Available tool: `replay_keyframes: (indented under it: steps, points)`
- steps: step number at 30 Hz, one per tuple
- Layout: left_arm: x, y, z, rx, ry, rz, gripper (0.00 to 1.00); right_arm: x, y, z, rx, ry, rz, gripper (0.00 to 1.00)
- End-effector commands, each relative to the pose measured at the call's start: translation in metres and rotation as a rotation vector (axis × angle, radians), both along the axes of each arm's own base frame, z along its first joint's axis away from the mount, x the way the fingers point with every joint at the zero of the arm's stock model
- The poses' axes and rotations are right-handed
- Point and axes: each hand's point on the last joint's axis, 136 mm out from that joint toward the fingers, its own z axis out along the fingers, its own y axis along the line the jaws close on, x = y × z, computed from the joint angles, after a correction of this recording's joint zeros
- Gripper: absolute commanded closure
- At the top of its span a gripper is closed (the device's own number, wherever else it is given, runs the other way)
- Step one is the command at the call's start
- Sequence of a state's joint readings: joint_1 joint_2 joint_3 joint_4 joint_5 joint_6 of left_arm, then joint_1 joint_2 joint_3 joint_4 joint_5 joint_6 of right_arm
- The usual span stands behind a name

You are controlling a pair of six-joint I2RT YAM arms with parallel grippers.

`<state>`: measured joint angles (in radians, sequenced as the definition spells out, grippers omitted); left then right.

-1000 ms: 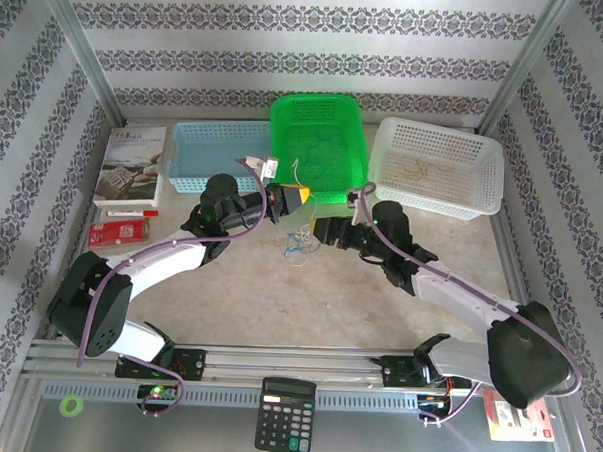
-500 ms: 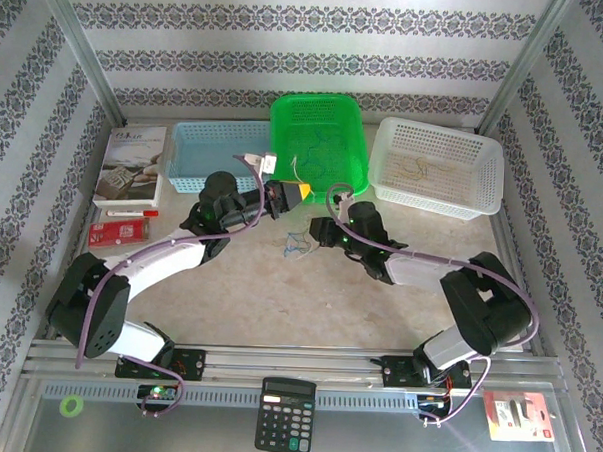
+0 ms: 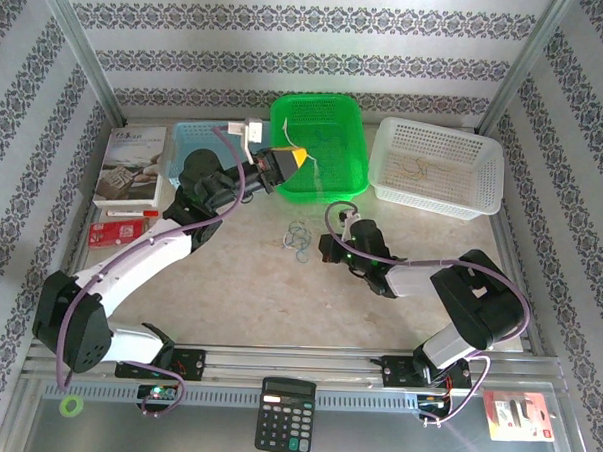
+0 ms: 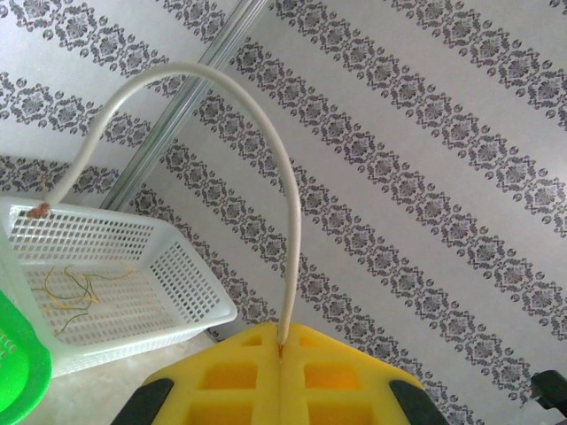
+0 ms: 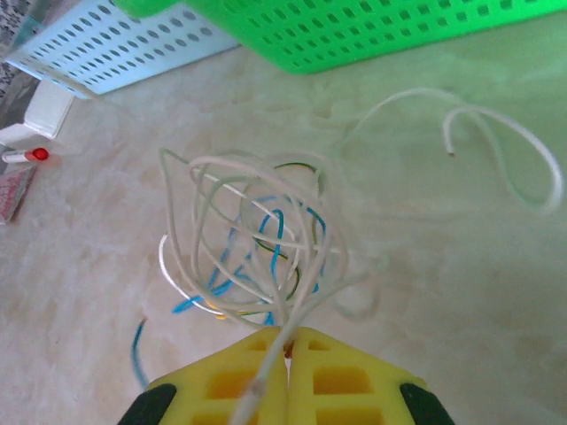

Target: Untangle the cables

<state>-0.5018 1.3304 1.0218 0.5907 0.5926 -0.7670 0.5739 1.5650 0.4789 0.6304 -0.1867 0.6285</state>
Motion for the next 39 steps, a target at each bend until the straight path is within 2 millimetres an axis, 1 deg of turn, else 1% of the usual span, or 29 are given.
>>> replay_keyframes:
  steps: [1, 5, 6, 7, 10, 11, 14, 17, 20, 24, 26, 29, 31, 35, 39]
  points:
    - [0.0, 0.007, 0.009, 0.007, -0.013, 0.023, 1.0, 0.0, -0.003, 0.014, 0.02, -0.046, -0.02, 1.0]
    - [0.0, 0.008, 0.011, 0.01, -0.017, 0.029, 1.0, -0.003, -0.01, 0.014, 0.014, -0.044, -0.029, 1.0]
    - [0.0, 0.009, 0.012, 0.01, -0.019, 0.033, 1.0, -0.003, -0.011, 0.014, 0.014, -0.041, -0.028, 0.97]
    - [-0.001, 0.01, 0.016, 0.008, -0.026, 0.036, 1.0, -0.003, -0.012, 0.013, 0.017, -0.039, -0.03, 0.87]
    - [0.0, 0.012, 0.023, 0.019, -0.041, 0.046, 1.0, -0.004, -0.013, 0.012, 0.018, -0.031, -0.038, 0.69]
    - [0.0, 0.013, 0.026, 0.025, -0.046, 0.05, 1.0, -0.003, -0.014, 0.012, 0.02, -0.03, -0.041, 0.65]
    - [0.003, 0.018, 0.034, 0.046, -0.063, 0.072, 1.0, -0.004, -0.013, 0.016, 0.035, -0.031, -0.038, 0.56]
    - [0.012, 0.03, 0.038, 0.072, -0.07, 0.12, 1.0, -0.006, -0.012, 0.024, 0.053, -0.036, -0.034, 0.51]
    - [0.028, 0.05, 0.041, 0.092, -0.072, 0.191, 1.0, -0.008, -0.015, 0.033, 0.062, -0.048, -0.041, 0.47]
    - [0.052, 0.081, 0.045, 0.105, -0.077, 0.283, 1.0, -0.011, -0.023, 0.045, 0.062, -0.066, -0.065, 0.46]
    - [0.067, 0.099, 0.046, 0.117, -0.083, 0.333, 1.0, -0.011, -0.029, 0.052, 0.06, -0.077, -0.08, 0.46]
    - [0.092, 0.122, 0.041, 0.156, -0.08, 0.401, 1.0, -0.012, -0.035, 0.062, 0.057, -0.096, -0.095, 0.45]
    - [0.108, 0.137, 0.036, 0.184, -0.079, 0.451, 1.0, -0.013, -0.039, 0.069, 0.056, -0.107, -0.101, 0.45]
    - [0.143, 0.171, 0.018, 0.231, -0.06, 0.543, 1.0, -0.015, -0.046, 0.08, 0.05, -0.125, -0.111, 0.45]
    - [0.172, 0.193, 0.0, 0.261, -0.043, 0.605, 1.0, -0.018, -0.054, 0.089, 0.049, -0.14, -0.124, 0.45]
